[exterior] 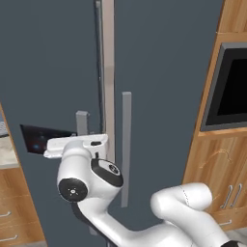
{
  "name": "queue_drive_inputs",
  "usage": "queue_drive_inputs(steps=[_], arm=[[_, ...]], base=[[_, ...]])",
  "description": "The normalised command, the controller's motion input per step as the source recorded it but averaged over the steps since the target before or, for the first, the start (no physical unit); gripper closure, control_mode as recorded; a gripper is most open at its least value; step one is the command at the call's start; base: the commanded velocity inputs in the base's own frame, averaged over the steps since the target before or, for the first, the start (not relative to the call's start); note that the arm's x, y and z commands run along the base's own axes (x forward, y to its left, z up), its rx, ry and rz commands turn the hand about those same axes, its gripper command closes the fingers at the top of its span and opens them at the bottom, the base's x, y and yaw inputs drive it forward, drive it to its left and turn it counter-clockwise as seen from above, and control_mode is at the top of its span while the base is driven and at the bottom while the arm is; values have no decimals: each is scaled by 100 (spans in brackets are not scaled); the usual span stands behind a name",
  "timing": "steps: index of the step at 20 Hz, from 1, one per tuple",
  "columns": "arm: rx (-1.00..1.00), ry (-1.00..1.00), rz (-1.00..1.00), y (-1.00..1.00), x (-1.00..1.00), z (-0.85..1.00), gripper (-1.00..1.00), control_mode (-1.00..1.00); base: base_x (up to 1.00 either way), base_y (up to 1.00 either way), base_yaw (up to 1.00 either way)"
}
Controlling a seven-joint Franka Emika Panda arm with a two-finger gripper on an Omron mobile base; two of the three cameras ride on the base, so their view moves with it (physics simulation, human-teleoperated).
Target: Open the freezer door, pick up the ice cube tray from the freezer, and place it on the dining counter.
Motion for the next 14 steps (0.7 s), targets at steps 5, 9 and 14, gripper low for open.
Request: queue_drive_inputs(steps=[5,9,14], arm=[[0,7,0,35,-36,0,100,-100],[0,7,0,36,-35,-1,100,-100],[0,7,0,37,-36,-2,100,-100]], base=[[0,0,0],[0,0,0],[0,0,0]])
